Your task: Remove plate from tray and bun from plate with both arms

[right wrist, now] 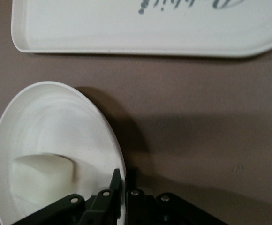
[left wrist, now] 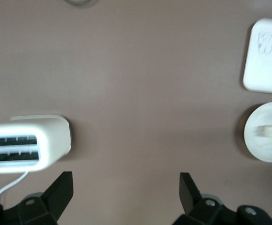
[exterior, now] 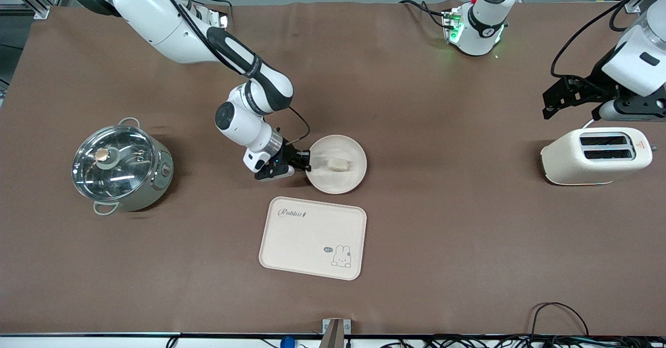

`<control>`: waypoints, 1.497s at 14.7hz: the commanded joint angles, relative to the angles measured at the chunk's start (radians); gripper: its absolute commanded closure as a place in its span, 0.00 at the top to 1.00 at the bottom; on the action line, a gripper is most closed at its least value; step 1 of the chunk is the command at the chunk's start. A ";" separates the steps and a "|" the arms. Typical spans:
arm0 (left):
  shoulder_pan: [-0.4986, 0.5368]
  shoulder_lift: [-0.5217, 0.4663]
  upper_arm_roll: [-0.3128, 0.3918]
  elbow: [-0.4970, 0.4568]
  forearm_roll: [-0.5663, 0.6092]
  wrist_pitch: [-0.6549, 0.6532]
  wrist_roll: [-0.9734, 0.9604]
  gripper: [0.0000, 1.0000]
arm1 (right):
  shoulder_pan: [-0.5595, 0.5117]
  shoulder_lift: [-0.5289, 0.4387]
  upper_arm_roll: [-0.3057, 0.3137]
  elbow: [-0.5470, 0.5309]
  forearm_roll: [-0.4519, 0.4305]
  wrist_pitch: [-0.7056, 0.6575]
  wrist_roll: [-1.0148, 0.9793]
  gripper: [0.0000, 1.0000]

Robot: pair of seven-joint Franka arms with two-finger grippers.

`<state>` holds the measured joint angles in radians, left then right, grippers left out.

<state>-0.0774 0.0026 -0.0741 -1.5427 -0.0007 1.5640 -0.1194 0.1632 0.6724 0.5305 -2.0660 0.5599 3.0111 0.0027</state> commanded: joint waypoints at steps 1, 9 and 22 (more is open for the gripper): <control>0.002 -0.029 -0.025 -0.051 -0.011 -0.038 -0.074 1.00 | -0.016 -0.059 0.055 -0.048 0.098 0.018 0.026 1.00; -0.012 0.097 -0.370 -0.220 -0.105 0.333 -0.461 1.00 | -0.109 -0.373 -0.050 -0.039 0.078 -0.408 0.013 1.00; -0.301 0.743 -0.405 -0.154 0.648 0.909 -1.269 1.00 | -0.534 -0.685 -0.164 0.433 -0.475 -1.265 0.032 1.00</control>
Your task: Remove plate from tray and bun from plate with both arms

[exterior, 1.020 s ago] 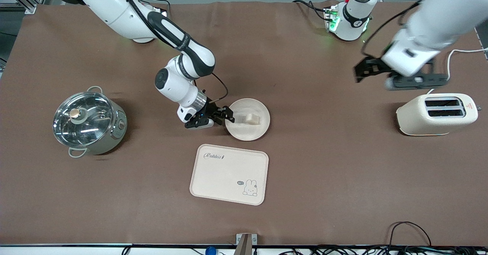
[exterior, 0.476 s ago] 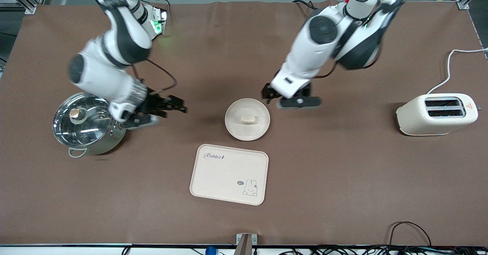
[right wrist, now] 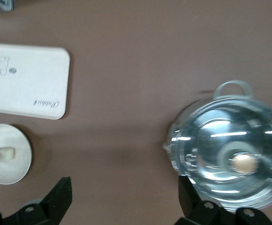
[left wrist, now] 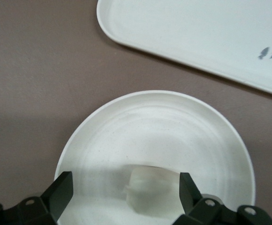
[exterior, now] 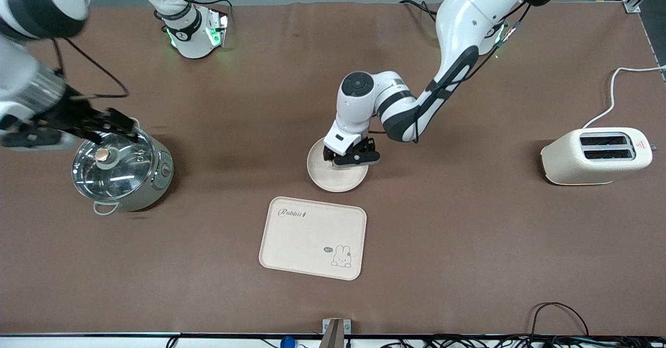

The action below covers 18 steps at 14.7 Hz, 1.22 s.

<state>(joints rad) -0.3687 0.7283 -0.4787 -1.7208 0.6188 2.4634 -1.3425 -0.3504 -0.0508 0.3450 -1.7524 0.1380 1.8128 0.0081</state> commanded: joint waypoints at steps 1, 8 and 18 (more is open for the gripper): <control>-0.010 0.019 -0.001 0.021 0.028 0.014 -0.064 1.00 | -0.021 0.043 0.023 0.132 -0.061 -0.076 0.048 1.00; -0.033 0.023 -0.003 0.026 0.016 0.019 -0.135 0.96 | -0.077 0.037 0.022 0.189 -0.063 -0.168 0.033 1.00; -0.033 0.026 -0.005 0.018 0.015 0.057 -0.170 0.00 | 0.274 0.045 -0.348 0.199 -0.112 -0.263 0.019 1.00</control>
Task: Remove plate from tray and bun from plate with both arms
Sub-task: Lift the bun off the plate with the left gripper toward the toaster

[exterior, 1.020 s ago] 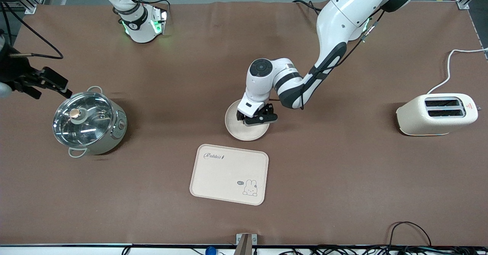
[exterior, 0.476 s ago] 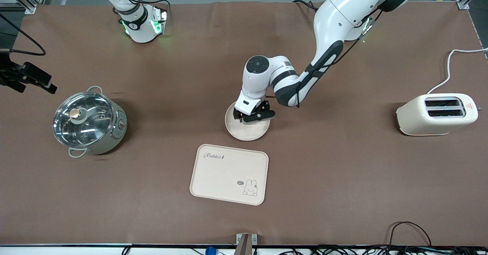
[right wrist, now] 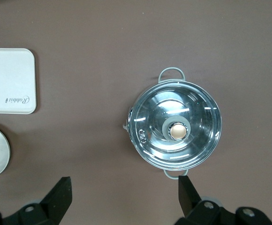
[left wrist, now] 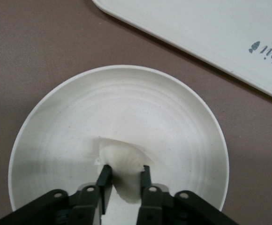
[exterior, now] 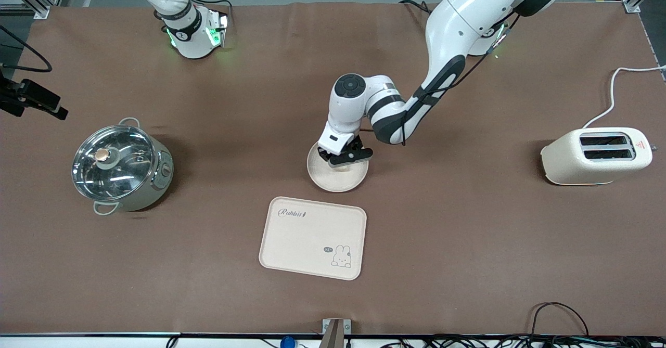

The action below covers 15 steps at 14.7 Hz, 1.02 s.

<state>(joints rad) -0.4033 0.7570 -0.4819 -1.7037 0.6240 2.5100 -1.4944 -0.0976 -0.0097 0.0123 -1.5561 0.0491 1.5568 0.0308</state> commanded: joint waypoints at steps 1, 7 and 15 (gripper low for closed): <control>0.004 -0.017 -0.003 0.004 0.004 -0.012 -0.010 0.00 | 0.022 0.004 -0.015 0.001 -0.021 -0.009 -0.003 1.00; 0.327 -0.152 -0.148 0.171 -0.234 -0.498 0.591 0.00 | 0.032 0.002 -0.014 0.001 -0.023 -0.009 0.001 1.00; 0.823 -0.118 -0.219 -0.115 -0.218 -0.171 1.148 0.14 | 0.039 0.002 -0.012 0.001 -0.023 -0.011 0.001 1.00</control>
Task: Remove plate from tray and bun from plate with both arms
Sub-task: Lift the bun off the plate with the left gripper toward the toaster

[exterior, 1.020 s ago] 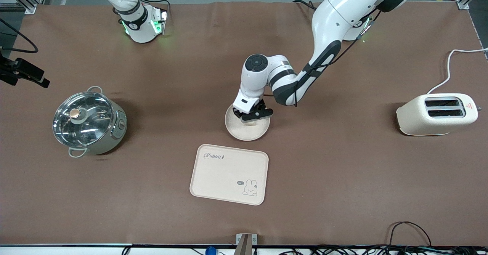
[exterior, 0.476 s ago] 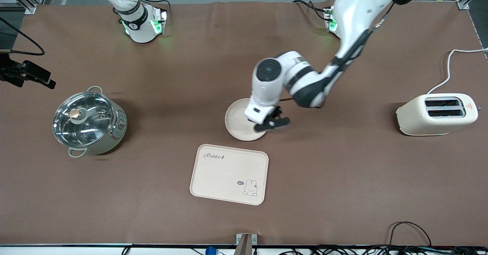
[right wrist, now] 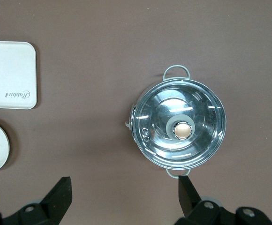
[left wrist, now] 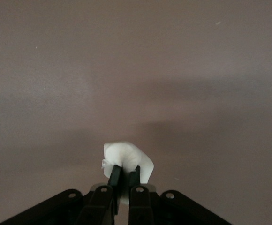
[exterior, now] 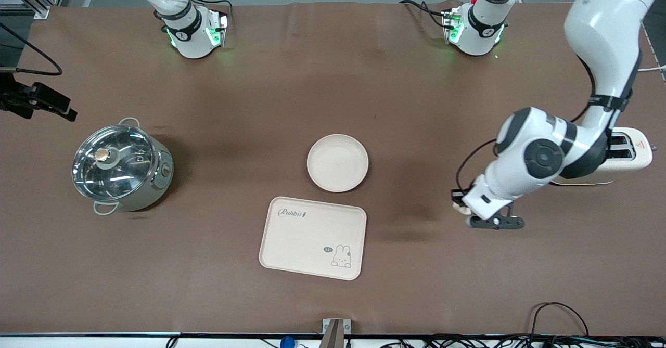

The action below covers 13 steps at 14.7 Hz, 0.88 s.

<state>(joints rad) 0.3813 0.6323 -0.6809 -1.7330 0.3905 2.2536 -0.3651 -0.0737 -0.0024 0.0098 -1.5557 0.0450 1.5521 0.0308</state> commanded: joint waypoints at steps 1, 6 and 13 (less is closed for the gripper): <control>0.060 0.030 -0.019 -0.088 0.056 0.087 0.018 0.29 | 0.015 -0.005 -0.010 -0.001 -0.017 -0.007 0.001 1.00; 0.077 0.049 -0.019 -0.082 0.114 0.090 0.018 1.00 | 0.034 -0.007 -0.010 -0.001 -0.019 -0.009 0.003 1.00; 0.080 -0.084 -0.066 -0.002 0.105 -0.046 0.046 1.00 | 0.034 -0.007 -0.008 0.000 -0.017 -0.007 0.001 1.00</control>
<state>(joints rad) 0.4505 0.6454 -0.7023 -1.7582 0.4912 2.3126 -0.3320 -0.0525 -0.0024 0.0098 -1.5557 0.0447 1.5509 0.0308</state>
